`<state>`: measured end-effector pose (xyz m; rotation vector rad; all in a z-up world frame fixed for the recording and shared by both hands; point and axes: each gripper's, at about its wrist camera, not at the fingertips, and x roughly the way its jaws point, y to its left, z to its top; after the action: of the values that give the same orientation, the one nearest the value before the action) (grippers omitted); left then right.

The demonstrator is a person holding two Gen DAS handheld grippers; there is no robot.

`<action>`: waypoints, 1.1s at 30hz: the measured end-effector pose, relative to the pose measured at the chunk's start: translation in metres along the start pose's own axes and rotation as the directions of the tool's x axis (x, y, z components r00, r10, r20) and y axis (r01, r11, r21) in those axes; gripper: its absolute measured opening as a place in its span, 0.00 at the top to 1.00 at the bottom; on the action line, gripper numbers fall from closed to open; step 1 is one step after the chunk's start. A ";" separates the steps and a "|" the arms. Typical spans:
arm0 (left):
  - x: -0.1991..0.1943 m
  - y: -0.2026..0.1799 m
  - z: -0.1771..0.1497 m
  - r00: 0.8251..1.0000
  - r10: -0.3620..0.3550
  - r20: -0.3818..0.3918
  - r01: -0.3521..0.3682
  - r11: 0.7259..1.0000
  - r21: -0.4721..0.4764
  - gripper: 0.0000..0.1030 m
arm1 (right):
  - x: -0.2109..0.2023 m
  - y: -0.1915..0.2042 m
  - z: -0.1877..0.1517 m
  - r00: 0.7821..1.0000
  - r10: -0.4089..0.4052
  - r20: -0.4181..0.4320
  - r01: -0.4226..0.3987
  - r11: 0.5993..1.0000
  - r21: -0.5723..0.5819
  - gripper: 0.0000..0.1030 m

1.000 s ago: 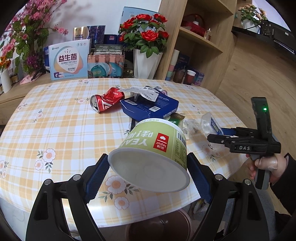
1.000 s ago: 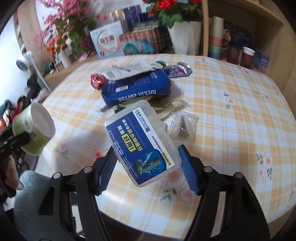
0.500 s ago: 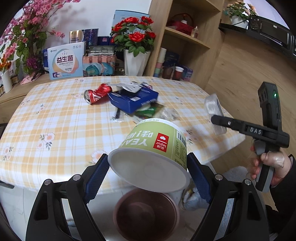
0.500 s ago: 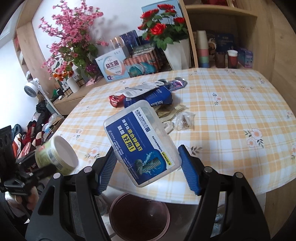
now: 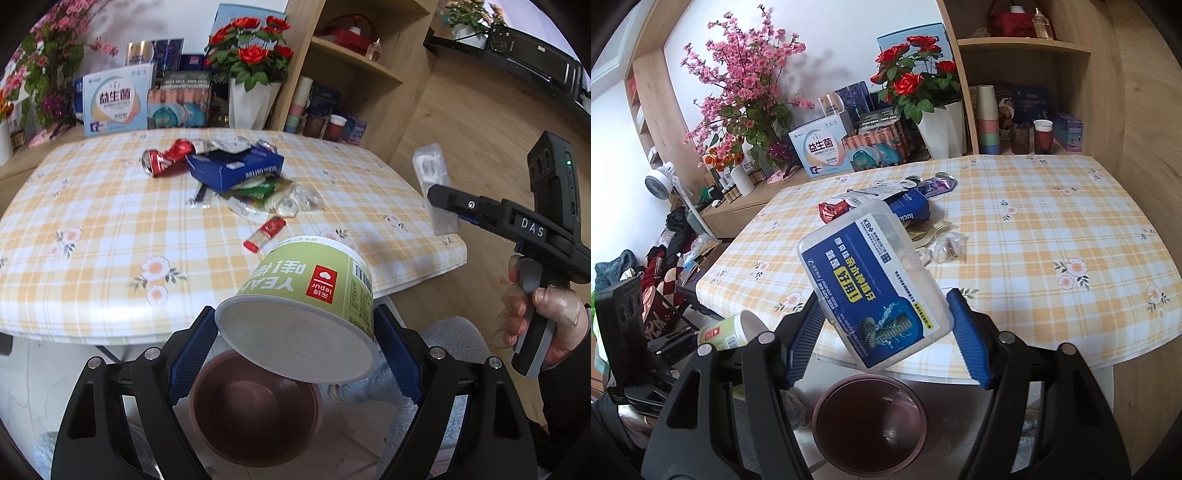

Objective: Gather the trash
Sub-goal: 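Carry the cup over the brown bin and open the left tool while the right tool carries the box, then lower the clear box over the bin and open the right tool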

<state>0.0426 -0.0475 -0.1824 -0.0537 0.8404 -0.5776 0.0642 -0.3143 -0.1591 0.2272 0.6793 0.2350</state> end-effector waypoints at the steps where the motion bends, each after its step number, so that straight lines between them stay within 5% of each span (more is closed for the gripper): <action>1: 0.001 -0.001 -0.001 1.000 -0.004 -0.005 0.004 1.000 0.003 0.19 | 0.000 -0.001 0.001 1.000 -0.005 0.002 0.005 1.000 -0.001 0.34; 9: 0.012 -0.010 -0.001 0.999 -0.027 -0.020 0.028 0.999 0.035 0.15 | 0.007 -0.007 0.002 1.000 0.005 -0.006 -0.005 1.000 0.015 0.34; 15: -0.010 -0.005 0.015 0.996 0.048 0.070 -0.049 0.999 0.008 0.09 | 0.008 -0.006 0.001 1.000 0.004 -0.010 -0.004 1.000 0.010 0.34; 22: -0.074 0.021 0.039 0.952 0.184 0.244 -0.166 0.982 -0.089 0.06 | 0.005 0.008 -0.002 1.000 0.009 -0.017 -0.010 0.999 -0.039 0.34; 27: -0.100 0.044 0.042 0.912 0.300 0.281 -0.274 0.953 -0.126 0.06 | 0.004 0.023 -0.006 0.999 0.022 -0.035 -0.025 0.996 -0.081 0.34; 33: -0.120 0.075 0.031 0.887 0.363 0.285 -0.307 0.925 -0.222 0.06 | 0.013 0.040 -0.015 0.996 0.025 -0.085 -0.036 0.992 -0.123 0.34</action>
<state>0.0362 0.0705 -0.0992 -0.1521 0.5594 -0.1581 0.0590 -0.2706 -0.1666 0.1090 0.7410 0.3165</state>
